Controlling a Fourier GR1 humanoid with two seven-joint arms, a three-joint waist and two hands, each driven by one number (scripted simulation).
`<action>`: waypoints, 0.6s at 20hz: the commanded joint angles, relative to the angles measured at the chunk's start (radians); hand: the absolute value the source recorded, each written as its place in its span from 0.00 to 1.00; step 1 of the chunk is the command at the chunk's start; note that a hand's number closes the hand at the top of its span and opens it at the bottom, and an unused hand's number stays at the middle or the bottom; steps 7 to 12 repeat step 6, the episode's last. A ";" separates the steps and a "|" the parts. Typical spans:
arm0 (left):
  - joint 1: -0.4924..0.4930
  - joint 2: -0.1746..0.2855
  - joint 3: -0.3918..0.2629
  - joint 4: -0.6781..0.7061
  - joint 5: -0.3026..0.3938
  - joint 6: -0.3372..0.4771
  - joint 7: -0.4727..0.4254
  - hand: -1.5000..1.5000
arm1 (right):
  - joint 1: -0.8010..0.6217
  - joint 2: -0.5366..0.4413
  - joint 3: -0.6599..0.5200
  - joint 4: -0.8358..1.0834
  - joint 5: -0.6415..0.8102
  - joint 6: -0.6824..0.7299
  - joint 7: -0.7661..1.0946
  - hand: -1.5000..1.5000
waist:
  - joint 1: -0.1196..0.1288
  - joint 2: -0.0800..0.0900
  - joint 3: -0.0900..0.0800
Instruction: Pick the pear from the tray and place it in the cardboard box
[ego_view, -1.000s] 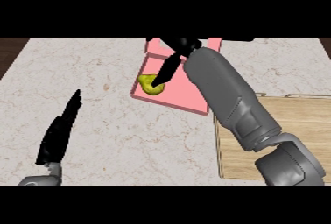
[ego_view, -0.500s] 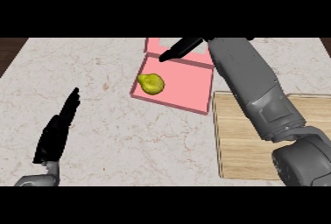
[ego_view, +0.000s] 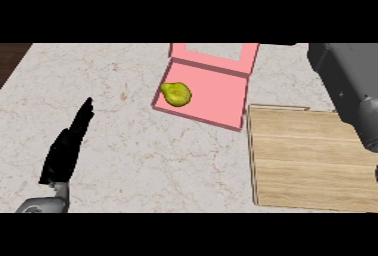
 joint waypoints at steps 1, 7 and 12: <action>-0.035 0.003 0.007 -0.006 -0.001 0.003 0.014 0.50 | 0.026 -0.123 -0.031 0.013 -0.022 0.078 -0.003 0.00 | 0.008 0.009 0.001; -0.028 -0.016 -0.017 -0.002 -0.016 0.010 0.001 0.50 | 0.042 -0.200 -0.014 0.007 -0.003 0.186 -0.039 0.00 | 0.026 0.019 0.003; -0.028 -0.016 -0.017 -0.002 -0.016 0.010 0.001 0.50 | 0.042 -0.200 -0.014 0.007 -0.003 0.186 -0.039 0.00 | 0.026 0.019 0.003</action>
